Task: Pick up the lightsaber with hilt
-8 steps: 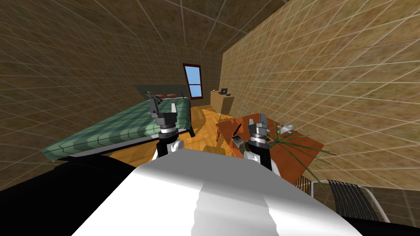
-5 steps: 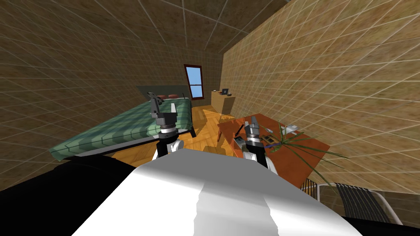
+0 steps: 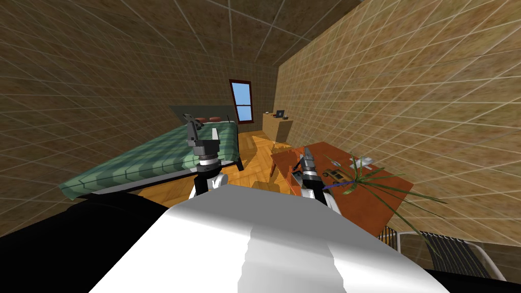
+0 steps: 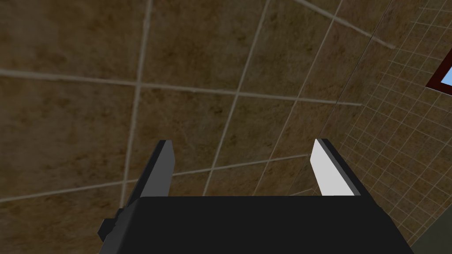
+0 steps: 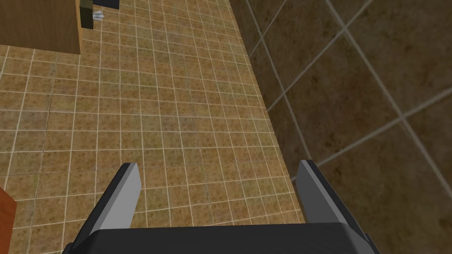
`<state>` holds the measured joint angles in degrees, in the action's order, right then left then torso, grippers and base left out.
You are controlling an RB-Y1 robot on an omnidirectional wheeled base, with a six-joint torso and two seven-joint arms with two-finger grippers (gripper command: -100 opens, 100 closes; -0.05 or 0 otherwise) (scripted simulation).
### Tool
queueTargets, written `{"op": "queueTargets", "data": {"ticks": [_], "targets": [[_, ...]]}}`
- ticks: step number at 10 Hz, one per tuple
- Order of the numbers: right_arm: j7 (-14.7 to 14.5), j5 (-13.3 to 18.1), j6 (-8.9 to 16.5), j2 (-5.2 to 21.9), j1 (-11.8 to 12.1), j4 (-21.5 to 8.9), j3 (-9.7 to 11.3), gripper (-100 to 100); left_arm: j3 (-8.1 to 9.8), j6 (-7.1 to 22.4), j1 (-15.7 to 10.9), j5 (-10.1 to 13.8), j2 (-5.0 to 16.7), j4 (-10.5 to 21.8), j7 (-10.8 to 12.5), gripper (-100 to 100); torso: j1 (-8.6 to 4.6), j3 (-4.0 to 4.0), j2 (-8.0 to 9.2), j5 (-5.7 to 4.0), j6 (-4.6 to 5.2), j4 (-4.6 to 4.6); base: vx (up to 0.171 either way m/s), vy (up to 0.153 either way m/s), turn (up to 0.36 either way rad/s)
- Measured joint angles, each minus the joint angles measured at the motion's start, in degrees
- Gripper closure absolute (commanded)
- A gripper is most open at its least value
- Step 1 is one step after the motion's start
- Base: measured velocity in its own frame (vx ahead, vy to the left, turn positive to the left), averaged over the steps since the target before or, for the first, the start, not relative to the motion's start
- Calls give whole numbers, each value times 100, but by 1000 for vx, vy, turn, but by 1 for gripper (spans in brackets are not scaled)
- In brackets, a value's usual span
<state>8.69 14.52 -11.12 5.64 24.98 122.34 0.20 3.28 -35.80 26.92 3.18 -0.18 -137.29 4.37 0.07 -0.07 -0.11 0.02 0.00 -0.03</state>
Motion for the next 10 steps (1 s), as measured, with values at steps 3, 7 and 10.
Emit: {"op": "queueTargets", "data": {"ticks": [3,7,10], "targets": [[231,373,380,140,-54,-352,61,-100,0,0,0,0,0,0,0,0,1,0,0,0,0,0,26,20,11],[425,852,846,192,-96,-685,208,-100,0,0,0,0,0,0,0,0,7,0,0,2,0,0,28,32,12],[625,1159,1338,307,-215,-934,281,-100,0,0,0,0,0,0,0,0,4,0,0,2,1,0,34,37,14]]}}
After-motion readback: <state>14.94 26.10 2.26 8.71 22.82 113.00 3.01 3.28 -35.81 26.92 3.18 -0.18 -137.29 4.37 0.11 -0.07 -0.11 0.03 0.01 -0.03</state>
